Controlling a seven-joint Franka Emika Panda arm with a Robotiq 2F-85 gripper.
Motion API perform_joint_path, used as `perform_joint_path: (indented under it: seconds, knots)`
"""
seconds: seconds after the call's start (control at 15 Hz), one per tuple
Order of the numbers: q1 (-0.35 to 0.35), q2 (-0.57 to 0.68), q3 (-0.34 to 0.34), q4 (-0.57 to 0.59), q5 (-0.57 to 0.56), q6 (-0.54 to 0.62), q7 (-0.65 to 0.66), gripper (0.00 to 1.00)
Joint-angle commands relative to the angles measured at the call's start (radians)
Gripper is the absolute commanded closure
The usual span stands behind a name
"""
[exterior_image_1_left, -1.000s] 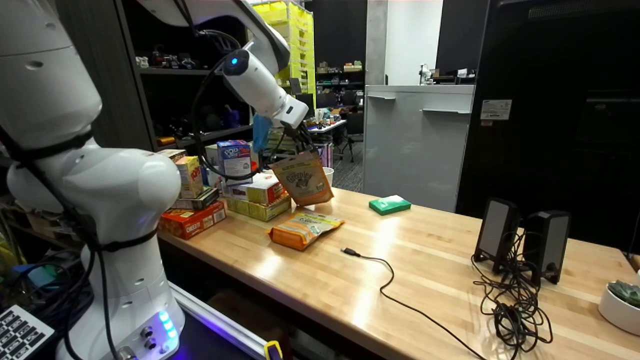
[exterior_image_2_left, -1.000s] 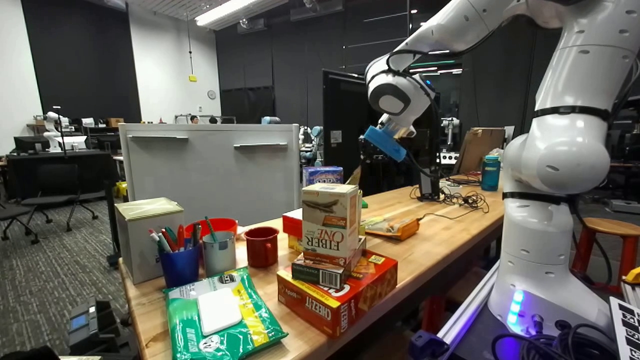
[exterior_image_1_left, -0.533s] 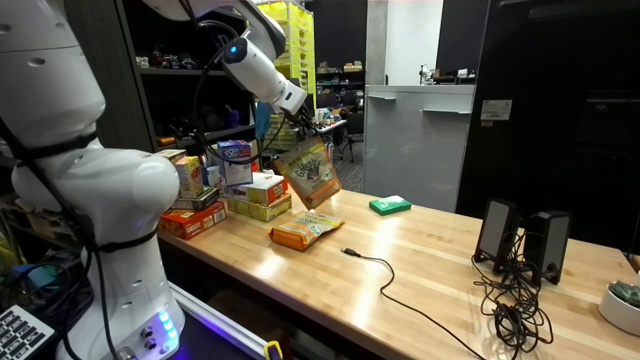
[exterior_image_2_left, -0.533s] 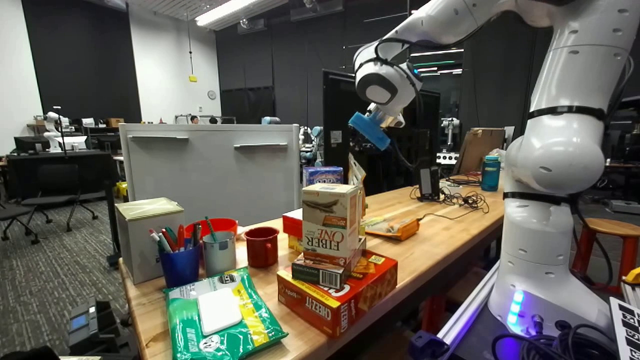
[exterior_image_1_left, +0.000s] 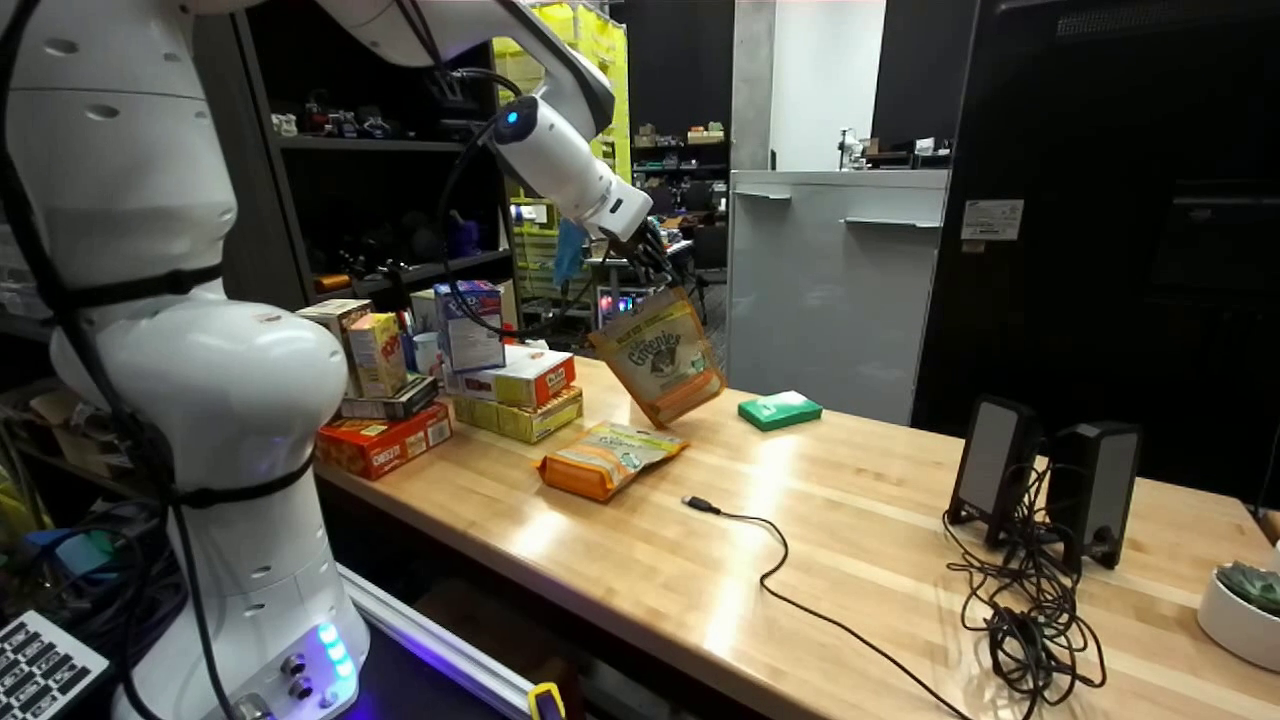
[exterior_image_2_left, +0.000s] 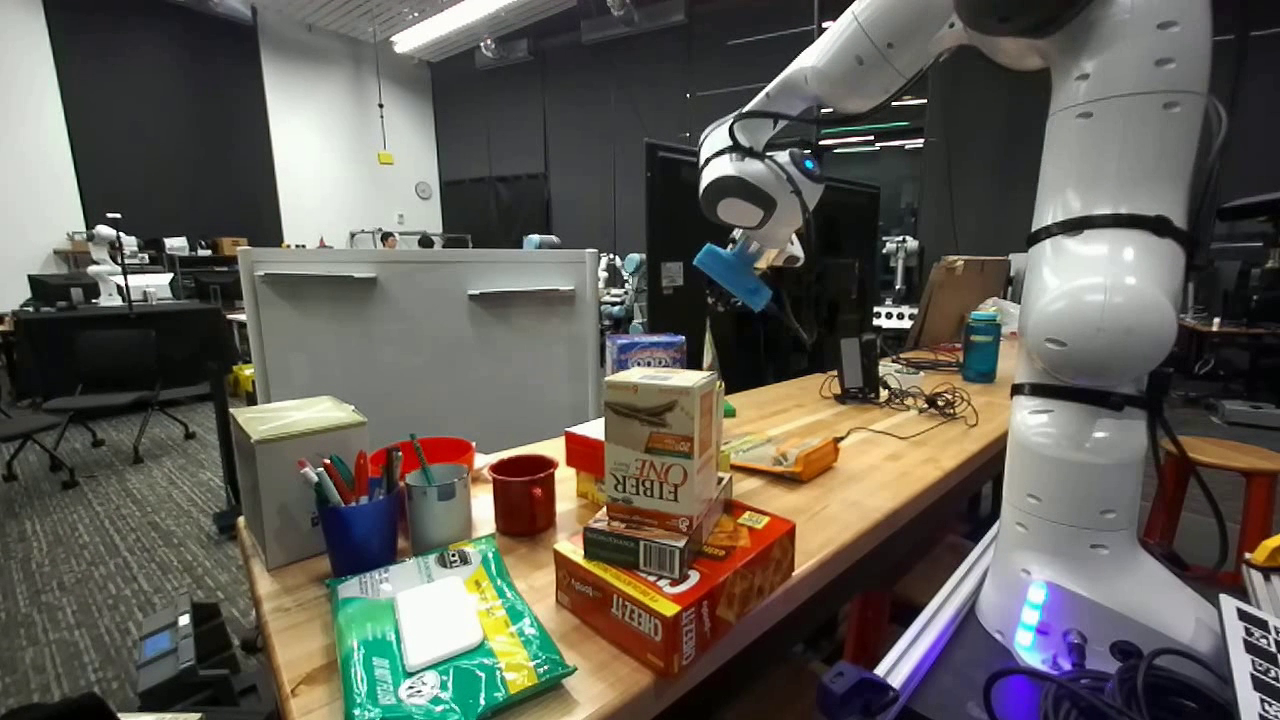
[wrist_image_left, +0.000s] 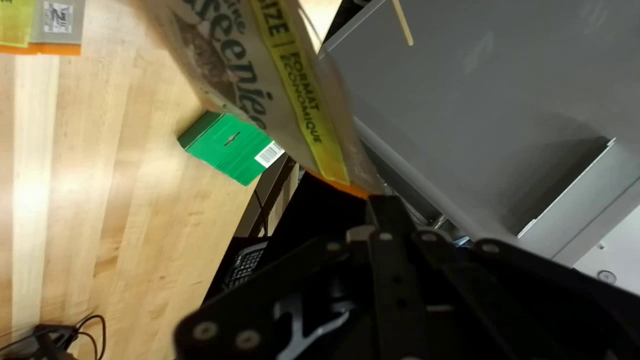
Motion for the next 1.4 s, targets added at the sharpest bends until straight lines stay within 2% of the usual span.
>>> perform_joint_path:
  seconds: [0.0,0.33,1.07,1.33]
  knots:
    - [-0.018,0.050,0.007,0.047,-0.003,0.022,0.010,1.00]
    - [0.015,0.103,-0.023,0.085,0.018,0.022,0.007,1.00]
    - [0.094,0.108,-0.083,0.120,0.065,0.020,-0.002,1.00]
    - [0.091,0.094,-0.081,0.111,0.136,0.020,-0.023,1.00]
